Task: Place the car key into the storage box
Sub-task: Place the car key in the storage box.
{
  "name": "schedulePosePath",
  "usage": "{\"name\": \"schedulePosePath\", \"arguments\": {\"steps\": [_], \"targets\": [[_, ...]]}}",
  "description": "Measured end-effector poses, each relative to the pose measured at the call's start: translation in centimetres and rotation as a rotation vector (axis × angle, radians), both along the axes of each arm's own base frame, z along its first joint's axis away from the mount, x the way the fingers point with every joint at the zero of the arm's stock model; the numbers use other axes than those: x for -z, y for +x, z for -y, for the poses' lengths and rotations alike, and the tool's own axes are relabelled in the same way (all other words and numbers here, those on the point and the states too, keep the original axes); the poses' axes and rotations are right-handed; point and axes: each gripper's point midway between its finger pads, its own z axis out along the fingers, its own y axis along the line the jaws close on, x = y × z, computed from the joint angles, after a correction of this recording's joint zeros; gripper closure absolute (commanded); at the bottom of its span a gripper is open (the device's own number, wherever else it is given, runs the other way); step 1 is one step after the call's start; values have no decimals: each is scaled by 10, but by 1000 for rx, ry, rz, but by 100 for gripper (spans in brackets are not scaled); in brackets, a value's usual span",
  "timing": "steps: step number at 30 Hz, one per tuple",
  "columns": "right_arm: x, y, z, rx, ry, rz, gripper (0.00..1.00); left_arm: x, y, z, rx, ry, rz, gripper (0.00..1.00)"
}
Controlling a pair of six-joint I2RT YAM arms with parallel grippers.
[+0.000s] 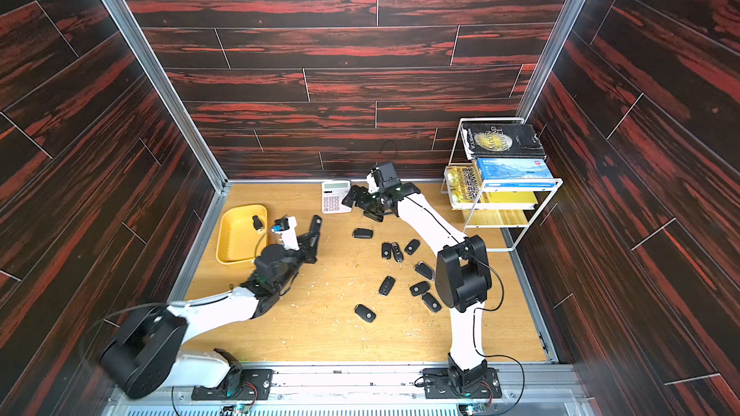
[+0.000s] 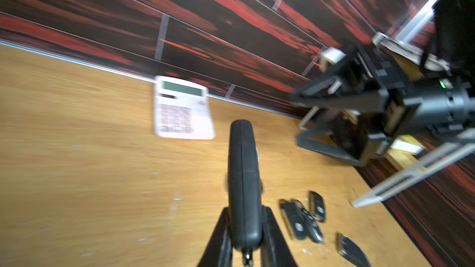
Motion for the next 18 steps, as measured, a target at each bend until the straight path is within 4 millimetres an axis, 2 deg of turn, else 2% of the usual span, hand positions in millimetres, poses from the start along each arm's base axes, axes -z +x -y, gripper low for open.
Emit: {"name": "schedulePosePath", "arguments": {"steps": [4,7,9,13,18], "targets": [[23,1,15,17,-10,-38,8,-23,-9,-42,-102,53,-29,87],[41,-6,17,10,-15,-71,8,-42,-10,-70,-166,67,-44,87],[51,-11,17,1,-15,-90,8,-45,-7,-91,-218,75,-70,88],[65,-21,18,-8,-14,-116,8,-23,-4,-128,-312,106,-197,88],[60,-25,19,-14,-1,-105,8,16,5,-163,-382,198,-427,95]]}}
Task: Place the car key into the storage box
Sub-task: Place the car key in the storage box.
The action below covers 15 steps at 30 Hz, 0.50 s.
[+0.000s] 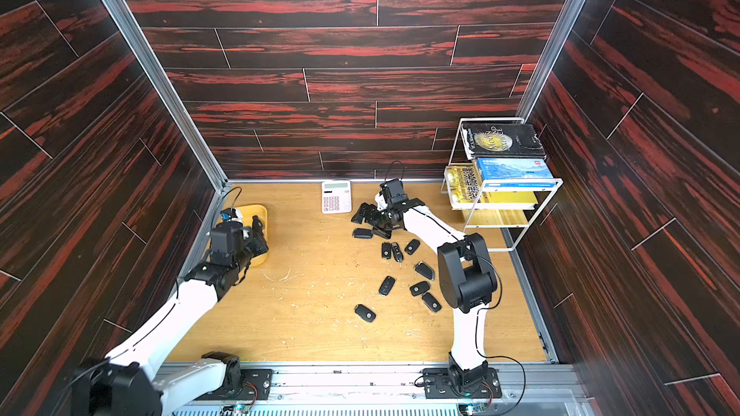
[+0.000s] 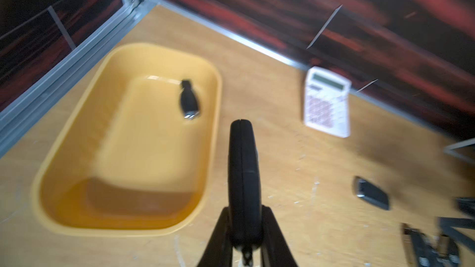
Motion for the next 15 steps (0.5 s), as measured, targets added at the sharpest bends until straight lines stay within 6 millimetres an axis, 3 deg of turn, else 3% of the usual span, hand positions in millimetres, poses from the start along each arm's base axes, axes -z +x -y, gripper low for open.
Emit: {"name": "schedulePosePath", "arguments": {"steps": [8,15], "targets": [[-11,-4,5,0,27,31,8,42,22,-49,-61,45,-249,95],[3,-8,13,5,22,4,8,85,33,-64,-67,42,-391,95]]}}
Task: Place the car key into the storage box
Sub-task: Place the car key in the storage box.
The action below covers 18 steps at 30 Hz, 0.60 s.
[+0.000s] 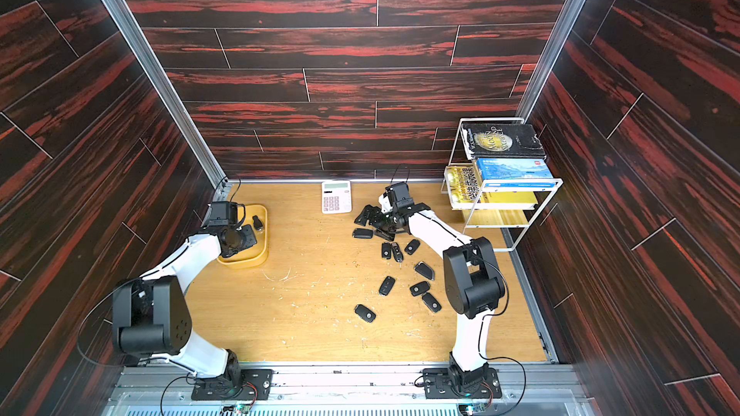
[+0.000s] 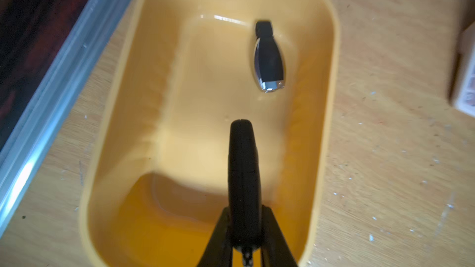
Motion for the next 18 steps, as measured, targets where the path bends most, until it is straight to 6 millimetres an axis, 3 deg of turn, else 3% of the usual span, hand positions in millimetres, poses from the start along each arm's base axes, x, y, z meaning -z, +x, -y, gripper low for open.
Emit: {"name": "schedulePosePath", "arguments": {"steps": [6,18], "targets": [[8,-3,5,1,-2,-16,8,27,10,-6,0,5,-67,90],[17,-12,11,1,-4,-34,8,44,34,-32,-35,28,-80,84]]}}
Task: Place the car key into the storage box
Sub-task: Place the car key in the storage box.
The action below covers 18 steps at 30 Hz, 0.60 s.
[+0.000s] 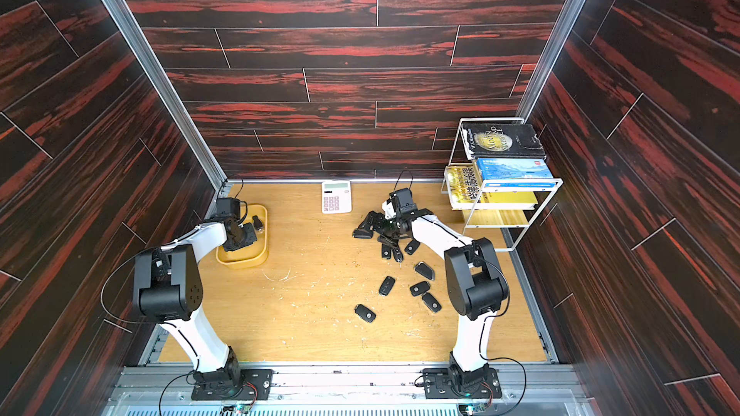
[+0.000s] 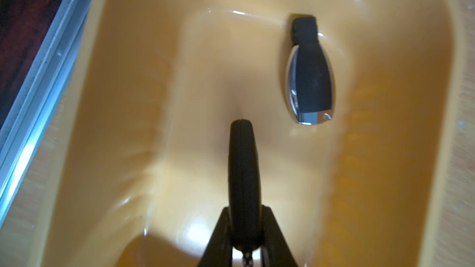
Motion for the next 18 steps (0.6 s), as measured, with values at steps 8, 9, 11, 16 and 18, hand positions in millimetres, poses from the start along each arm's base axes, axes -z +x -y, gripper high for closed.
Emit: {"name": "schedulePosePath", "arguments": {"steps": [8,9,11,16,18], "targets": [[5,-7,3,-1,-3,-10,8,5,29,-9,1,14,27,80],[4,-8,3,-2,-3,-9,8,5,33,-9,3,15,29,77],[2,-10,4,-6,-3,-3,8,5,38,-10,8,15,26,69],[-3,-11,5,-12,-3,14,8,13,38,-4,23,-23,-13,42],[-3,-11,5,-13,-4,17,8,15,36,-2,24,-35,-19,40]]}}
